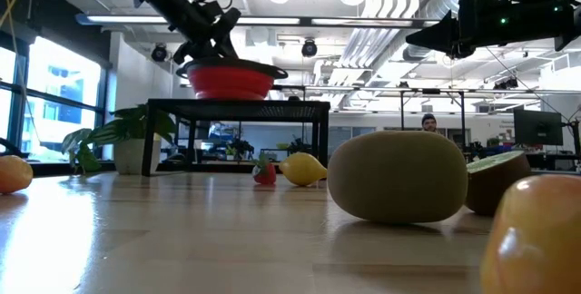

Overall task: Pick & Place Fruit
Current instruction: Put the orange pear into the red strainer bowl on the shelf

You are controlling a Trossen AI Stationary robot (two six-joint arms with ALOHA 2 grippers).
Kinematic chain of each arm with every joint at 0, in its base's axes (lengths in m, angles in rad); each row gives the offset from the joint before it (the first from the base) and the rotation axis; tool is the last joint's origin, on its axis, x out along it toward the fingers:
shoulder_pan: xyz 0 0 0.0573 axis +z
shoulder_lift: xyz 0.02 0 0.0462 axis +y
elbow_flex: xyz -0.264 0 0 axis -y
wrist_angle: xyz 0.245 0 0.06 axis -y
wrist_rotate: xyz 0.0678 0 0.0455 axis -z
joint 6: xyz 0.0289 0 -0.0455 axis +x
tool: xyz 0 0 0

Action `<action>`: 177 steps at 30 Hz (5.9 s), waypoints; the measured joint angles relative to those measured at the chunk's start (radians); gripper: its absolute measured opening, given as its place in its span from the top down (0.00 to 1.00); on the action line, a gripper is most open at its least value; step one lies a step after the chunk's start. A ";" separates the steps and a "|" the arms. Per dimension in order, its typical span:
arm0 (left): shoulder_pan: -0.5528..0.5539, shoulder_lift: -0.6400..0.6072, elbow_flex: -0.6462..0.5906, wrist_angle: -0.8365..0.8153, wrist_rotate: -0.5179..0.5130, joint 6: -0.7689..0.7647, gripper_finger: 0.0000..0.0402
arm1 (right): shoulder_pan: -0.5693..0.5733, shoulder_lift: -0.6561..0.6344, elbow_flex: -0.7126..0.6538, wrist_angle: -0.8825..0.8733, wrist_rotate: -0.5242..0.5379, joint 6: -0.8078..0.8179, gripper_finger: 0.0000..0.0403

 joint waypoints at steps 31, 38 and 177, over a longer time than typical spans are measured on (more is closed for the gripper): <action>0.000 0.116 -0.001 0.051 0.000 -0.020 0.64 | 0.000 0.000 0.000 0.000 0.000 0.000 0.99; 0.000 0.116 -0.001 0.084 0.030 -0.021 0.64 | 0.000 0.000 0.000 0.000 0.000 0.000 0.99; -1.238 0.179 -0.126 -0.802 0.154 -0.903 0.43 | 0.000 0.007 0.000 -0.034 -0.003 0.031 0.99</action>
